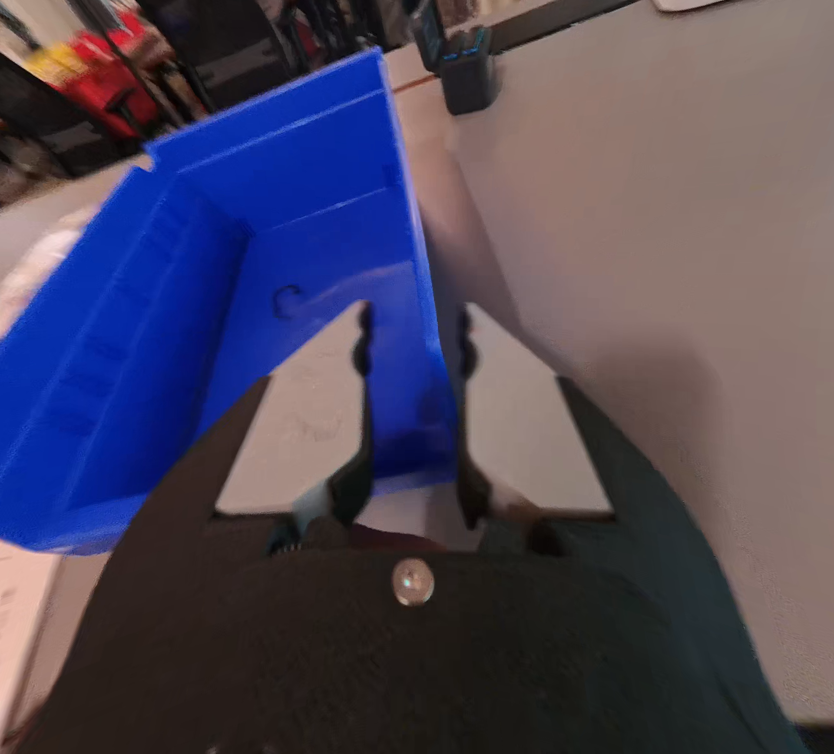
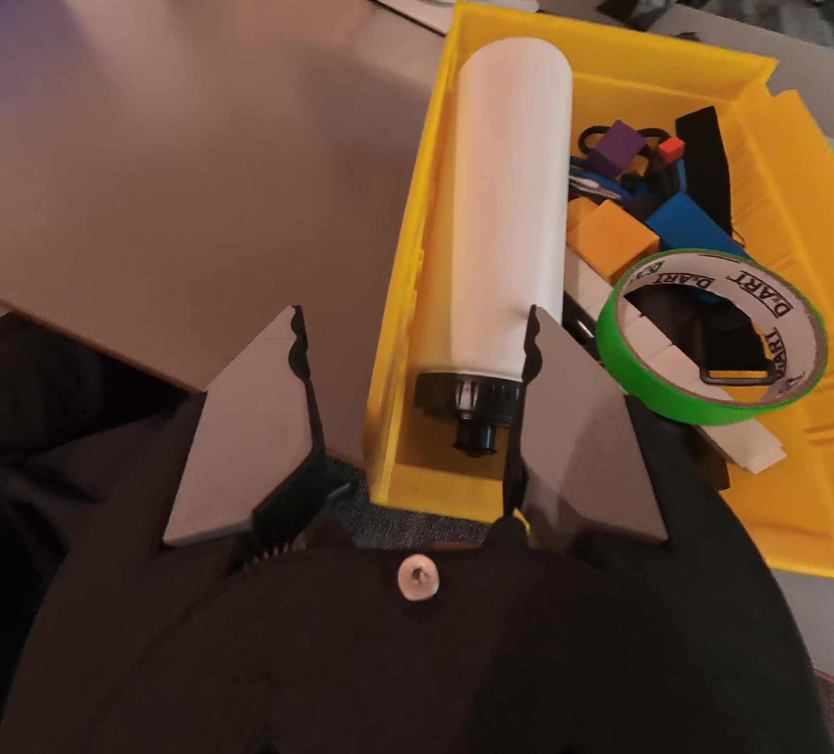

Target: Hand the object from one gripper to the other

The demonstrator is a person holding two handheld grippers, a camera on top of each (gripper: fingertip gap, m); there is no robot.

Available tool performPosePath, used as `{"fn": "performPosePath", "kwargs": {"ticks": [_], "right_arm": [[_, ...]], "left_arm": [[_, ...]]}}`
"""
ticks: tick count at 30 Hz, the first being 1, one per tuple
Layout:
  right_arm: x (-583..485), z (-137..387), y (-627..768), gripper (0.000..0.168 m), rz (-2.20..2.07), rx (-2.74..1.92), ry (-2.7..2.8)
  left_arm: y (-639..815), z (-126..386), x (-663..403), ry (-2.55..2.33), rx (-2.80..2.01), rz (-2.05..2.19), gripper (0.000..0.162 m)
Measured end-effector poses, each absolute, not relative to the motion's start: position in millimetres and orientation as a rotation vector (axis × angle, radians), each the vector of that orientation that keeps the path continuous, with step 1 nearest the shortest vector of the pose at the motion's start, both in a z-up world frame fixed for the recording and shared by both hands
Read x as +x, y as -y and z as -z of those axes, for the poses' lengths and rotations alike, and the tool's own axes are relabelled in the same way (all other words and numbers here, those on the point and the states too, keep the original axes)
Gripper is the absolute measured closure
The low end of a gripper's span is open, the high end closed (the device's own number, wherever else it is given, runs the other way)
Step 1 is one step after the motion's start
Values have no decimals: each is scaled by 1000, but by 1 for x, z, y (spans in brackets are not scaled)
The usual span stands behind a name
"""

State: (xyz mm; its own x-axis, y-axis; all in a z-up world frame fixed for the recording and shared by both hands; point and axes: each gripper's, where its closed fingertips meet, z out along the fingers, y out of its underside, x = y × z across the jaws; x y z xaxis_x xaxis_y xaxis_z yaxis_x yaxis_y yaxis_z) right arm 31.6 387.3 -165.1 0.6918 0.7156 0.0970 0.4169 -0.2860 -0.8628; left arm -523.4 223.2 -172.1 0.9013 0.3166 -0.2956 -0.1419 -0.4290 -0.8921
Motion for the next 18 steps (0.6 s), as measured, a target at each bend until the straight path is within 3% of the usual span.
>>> {"fn": "performPosePath", "kwargs": {"ticks": [2, 6, 8, 18], "right_arm": [[33, 166, -395, 80, -327, -1912, 834], [51, 162, -408, 125, -82, -1905, 787], [44, 168, -402, 164, -98, -1949, 827], [-23, 167, -386, 163, -180, -2008, 803]], "left_arm": [[-225, 167, -529, 103, -1927, -601, 159], [-215, 163, -536, 71, -1926, -634, 159], [-206, 160, -535, 50, -1930, -647, 159], [-157, 87, -530, 32, -1748, -700, 159]]}}
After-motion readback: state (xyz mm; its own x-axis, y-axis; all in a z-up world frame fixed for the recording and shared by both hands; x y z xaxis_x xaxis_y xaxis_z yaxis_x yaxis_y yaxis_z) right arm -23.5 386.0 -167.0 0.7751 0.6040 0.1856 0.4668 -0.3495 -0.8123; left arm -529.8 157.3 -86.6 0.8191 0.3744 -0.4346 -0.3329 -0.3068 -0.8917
